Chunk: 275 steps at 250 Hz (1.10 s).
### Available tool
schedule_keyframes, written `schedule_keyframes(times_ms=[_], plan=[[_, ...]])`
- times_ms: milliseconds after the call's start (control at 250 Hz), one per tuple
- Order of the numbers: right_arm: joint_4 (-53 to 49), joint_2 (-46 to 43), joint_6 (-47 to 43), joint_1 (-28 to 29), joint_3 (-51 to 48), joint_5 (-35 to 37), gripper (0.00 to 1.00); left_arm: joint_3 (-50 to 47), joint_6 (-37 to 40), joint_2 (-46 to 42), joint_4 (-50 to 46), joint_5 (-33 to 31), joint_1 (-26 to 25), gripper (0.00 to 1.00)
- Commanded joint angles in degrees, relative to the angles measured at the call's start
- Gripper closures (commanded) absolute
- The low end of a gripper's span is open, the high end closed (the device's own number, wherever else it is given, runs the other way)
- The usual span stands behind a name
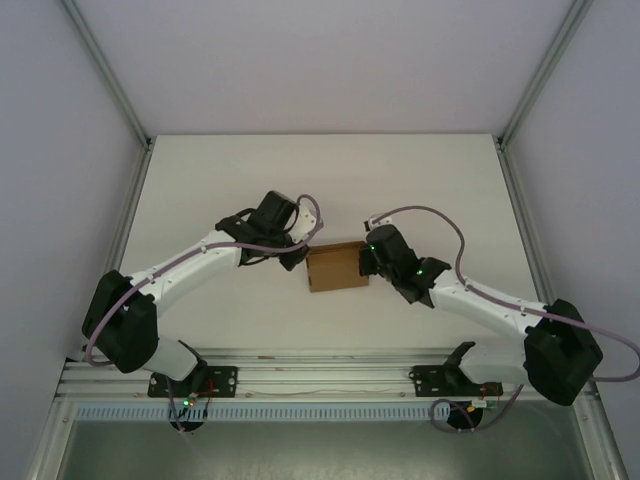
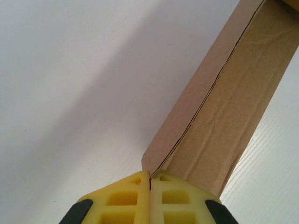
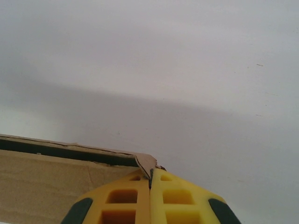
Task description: Assemble paper box
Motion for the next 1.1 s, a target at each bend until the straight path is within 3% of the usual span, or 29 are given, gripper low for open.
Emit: schedule_keyframes(times_ms=[0,256,480,624,732,879,1015,1095], plan=[[-0.4,0.2,0.3,2.3,0.4,4.6,1.00,0.8,-6.9,-0.8,3.3,0.9,0.3,1.00],[6.4,-0.6,5.0,12.4,-4.6,24.1,1.00,-0.1,-29.3,-0.4,3.9,6.3,0.3,1.00],[7.7,4.1,5.7,18.0,-4.6,33.7,1.00,1.6,-37.9,0.0,0.0,8.5,0.9,1.00],[6.4,6.1,6.5,20.0,-3.6,35.9,1.00,3.9,-39.7,2.0,-4.4,9.3,1.2,1.00],[9.0,6.3,7.4,20.2,-5.2,35.6,1.00,2.6,-38.7,1.6,-4.3,6.0,1.0,1.00],[10.5,5.0,8.3,20.3,-6.6,35.1,1.00,-3.1,-41.0,-0.5,2.7,3.9,0.1,1.00],[13.6,3.4,7.5,20.3,-8.8,35.4,1.00,-9.4,-40.7,-3.0,10.2,-3.8,-2.7,1.00],[13.8,2.5,6.8,20.3,-9.1,35.3,1.00,-12.7,-41.6,-4.0,14.8,-1.8,-3.0,1.00]])
